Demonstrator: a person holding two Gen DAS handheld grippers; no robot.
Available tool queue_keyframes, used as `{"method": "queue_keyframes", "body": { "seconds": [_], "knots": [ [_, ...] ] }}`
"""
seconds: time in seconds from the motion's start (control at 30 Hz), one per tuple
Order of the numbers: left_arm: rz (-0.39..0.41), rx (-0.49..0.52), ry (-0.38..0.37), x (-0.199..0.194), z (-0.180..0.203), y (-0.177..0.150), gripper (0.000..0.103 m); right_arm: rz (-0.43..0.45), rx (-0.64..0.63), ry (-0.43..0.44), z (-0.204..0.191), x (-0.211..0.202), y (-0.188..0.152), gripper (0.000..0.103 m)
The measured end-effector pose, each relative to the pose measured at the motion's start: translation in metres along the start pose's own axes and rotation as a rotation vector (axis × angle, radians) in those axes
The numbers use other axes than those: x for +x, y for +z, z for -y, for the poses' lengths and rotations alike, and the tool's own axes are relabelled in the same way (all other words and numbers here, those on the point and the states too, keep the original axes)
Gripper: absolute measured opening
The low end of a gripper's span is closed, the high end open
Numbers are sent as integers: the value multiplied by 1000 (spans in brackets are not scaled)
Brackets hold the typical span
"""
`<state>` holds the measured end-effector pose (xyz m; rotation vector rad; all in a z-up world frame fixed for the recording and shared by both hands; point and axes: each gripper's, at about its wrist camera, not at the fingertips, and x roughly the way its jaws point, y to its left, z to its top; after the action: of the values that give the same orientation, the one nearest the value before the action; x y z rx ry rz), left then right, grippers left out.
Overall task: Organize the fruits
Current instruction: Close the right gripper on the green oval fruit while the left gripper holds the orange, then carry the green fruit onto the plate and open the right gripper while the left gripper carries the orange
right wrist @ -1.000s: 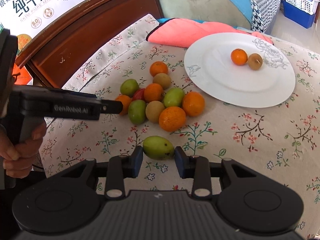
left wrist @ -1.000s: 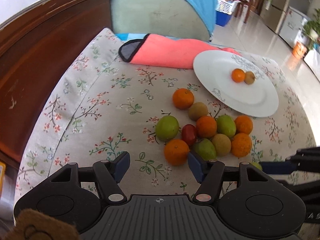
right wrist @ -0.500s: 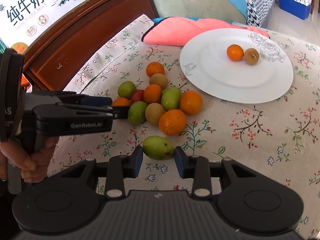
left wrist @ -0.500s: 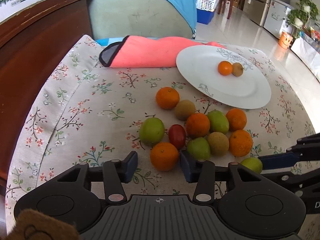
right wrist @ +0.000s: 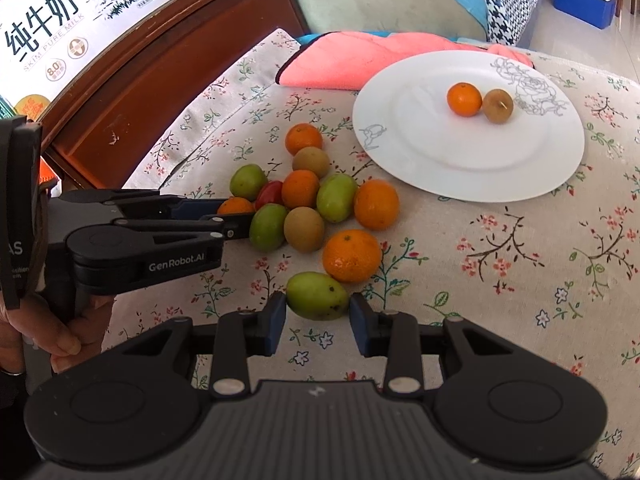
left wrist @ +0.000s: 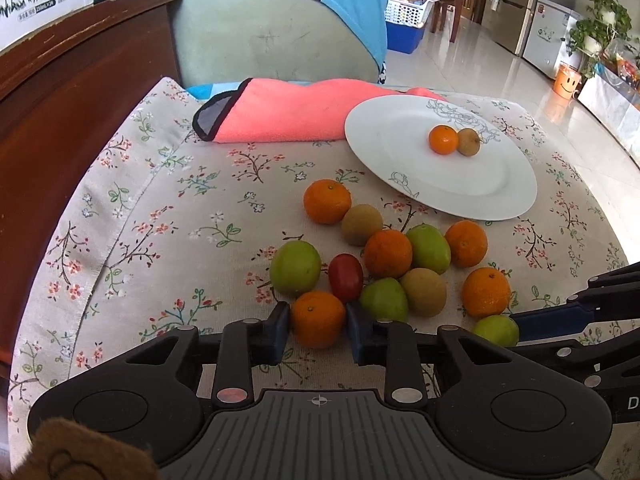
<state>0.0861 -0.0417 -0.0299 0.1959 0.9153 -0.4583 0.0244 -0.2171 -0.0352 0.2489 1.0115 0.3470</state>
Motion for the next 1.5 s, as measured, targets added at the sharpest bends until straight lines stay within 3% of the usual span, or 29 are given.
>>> {"method": "queue_keyframes", "body": {
  "seconds": [0.37, 0.67, 0.8, 0.97, 1.23, 1.5],
  "knots": [
    [-21, -5, -4, -10, 1, -3, 27, -21, -31, 40, -3, 0, -3, 31],
    [-40, -1, 27, -5, 1, -4, 28, -26, -119, 20, -16, 5, -8, 36],
    [-37, 10, 31, -6, 3, -4, 28, -19, -171, -2, -21, 6, -11, 29],
    [-22, 2, 25, -10, 4, -3, 27, -18, -197, 5, -24, 3, -11, 28],
    [28, -36, 13, -25, 2, 13, 27, 53, -149, 38, -20, -14, 3, 28],
    [73, -48, -2, -34, 12, 33, 27, 154, -71, -13, 0, -36, 29, 28]
  ]
}}
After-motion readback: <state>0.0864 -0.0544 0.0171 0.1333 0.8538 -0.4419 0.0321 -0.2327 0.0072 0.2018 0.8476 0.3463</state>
